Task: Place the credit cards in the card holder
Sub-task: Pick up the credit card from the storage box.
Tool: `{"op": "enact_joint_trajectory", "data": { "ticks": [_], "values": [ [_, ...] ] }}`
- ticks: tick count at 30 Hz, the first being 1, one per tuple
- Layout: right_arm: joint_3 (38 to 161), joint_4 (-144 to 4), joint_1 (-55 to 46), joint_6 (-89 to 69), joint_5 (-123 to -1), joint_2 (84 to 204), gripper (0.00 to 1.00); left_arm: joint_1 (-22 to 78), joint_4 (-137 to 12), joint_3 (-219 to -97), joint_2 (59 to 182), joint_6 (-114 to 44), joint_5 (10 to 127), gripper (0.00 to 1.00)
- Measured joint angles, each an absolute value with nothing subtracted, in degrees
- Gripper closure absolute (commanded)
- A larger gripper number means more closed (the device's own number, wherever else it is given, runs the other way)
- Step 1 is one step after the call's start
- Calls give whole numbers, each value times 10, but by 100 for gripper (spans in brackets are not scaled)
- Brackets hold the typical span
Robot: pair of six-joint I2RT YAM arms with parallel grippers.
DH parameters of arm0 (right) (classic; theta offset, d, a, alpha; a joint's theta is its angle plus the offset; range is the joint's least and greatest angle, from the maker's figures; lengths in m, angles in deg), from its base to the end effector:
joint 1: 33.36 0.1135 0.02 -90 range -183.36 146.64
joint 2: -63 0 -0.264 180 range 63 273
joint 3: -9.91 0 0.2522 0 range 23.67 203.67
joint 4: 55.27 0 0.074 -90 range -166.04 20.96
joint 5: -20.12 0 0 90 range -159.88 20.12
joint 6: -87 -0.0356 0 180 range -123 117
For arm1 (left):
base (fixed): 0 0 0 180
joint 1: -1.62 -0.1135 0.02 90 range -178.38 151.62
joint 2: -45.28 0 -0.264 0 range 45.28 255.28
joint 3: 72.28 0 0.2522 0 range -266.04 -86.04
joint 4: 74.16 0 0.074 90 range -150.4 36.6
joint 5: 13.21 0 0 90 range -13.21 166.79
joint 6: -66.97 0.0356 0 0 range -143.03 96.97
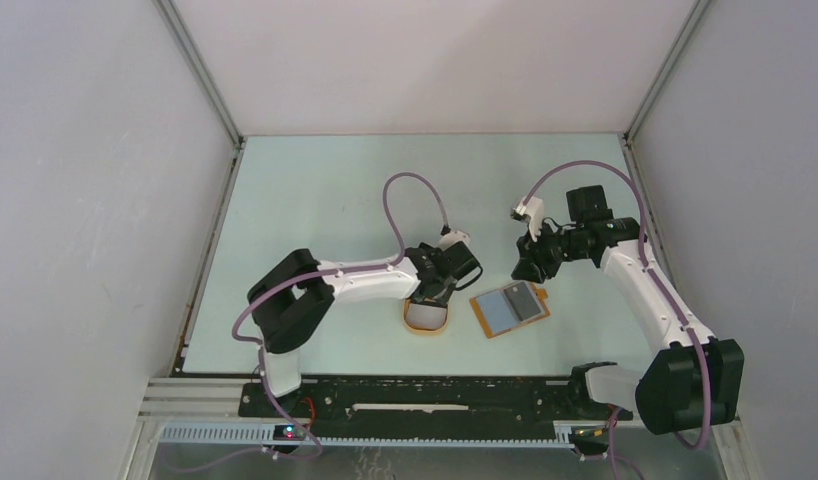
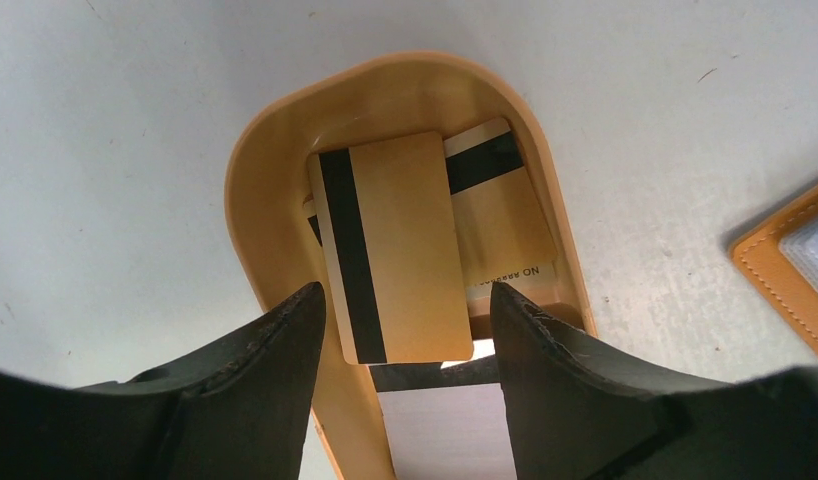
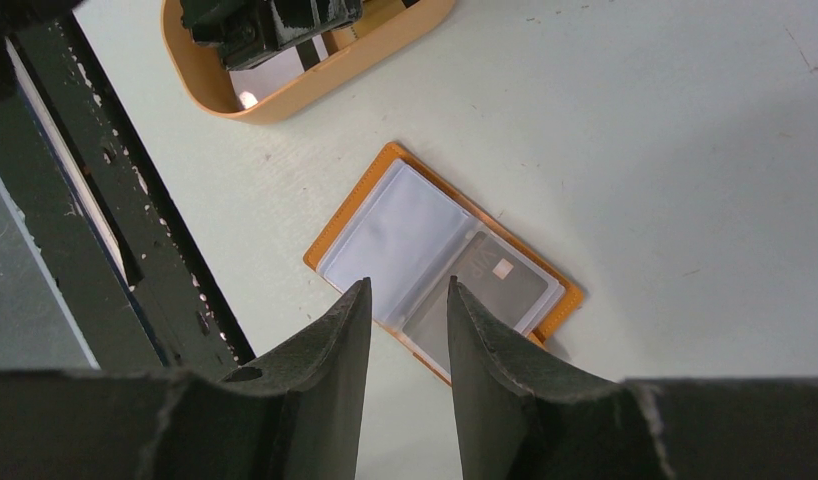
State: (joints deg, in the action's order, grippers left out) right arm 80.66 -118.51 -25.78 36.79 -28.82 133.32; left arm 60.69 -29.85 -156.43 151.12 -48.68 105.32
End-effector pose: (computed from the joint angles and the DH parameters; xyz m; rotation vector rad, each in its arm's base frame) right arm 0.2243 0.0534 0.2743 -1.1675 2.1184 0.7051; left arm 0.2044 -0.3080 0.1781 0.5900 2.4356 0.1117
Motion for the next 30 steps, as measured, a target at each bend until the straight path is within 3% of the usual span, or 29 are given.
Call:
{"op": "enact_joint_trajectory", "data": {
  "ticks": [30],
  "values": [
    [807,-1189,-268,370,-278,1333,58,628,-238,-1589,1544,-515,1158,41]
  ]
}}
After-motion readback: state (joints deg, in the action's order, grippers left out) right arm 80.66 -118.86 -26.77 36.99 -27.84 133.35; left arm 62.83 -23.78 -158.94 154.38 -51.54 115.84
